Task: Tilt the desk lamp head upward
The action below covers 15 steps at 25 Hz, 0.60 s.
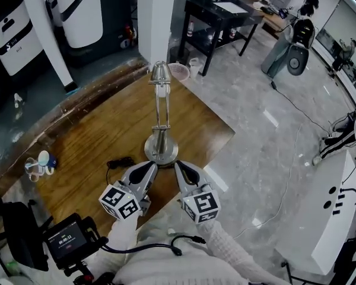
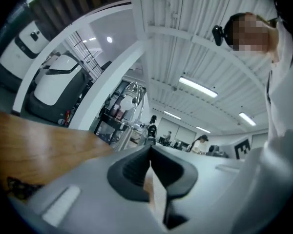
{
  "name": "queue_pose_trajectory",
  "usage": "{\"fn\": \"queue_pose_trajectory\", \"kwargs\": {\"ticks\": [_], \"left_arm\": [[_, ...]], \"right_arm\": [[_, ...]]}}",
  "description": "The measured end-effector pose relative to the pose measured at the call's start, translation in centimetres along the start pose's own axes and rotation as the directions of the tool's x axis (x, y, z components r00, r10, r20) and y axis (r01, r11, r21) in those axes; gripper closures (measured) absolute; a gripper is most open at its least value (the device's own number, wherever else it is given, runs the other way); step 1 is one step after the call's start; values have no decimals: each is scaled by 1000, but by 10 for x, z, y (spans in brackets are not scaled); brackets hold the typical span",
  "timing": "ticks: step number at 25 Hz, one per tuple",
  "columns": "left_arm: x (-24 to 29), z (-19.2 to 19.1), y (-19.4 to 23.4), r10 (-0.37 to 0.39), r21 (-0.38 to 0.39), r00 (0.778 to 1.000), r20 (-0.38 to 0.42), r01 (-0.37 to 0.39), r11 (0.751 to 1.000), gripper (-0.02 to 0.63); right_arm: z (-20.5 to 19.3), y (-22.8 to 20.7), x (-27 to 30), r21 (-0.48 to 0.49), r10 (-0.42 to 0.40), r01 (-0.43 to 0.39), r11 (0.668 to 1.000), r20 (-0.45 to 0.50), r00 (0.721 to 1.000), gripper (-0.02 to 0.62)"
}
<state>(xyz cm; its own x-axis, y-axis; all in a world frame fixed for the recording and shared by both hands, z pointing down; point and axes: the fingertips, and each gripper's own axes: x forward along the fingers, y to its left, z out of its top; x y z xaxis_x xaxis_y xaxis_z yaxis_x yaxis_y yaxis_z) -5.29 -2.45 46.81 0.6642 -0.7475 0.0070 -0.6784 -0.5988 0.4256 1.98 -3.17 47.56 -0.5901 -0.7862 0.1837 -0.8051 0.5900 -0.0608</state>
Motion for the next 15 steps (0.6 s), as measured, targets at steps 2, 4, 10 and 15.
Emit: {"fn": "queue_pose_trajectory", "kwargs": {"ticks": [2,4,10,15], "left_arm": [[-18,-12,-16,72,8,997,-27,-72,997,598],[-34,-29,-29,169,52,982,-85,-166,985,598],[-74,-63,-81,304,110,941,-150,-289,951,598],[-91,-74,-108,306,140,938,-163,-285,948,598]], "right_arm": [[-1,17,-25,8,16,-16,1000,1,1000,597],[-6,34,-48,6,38,-38,999,-18,999,597],[-27,65,-107,16,59,-58,998,-97,994,597],[-33,76,-125,40,54,-50,998,-104,993,598]]}}
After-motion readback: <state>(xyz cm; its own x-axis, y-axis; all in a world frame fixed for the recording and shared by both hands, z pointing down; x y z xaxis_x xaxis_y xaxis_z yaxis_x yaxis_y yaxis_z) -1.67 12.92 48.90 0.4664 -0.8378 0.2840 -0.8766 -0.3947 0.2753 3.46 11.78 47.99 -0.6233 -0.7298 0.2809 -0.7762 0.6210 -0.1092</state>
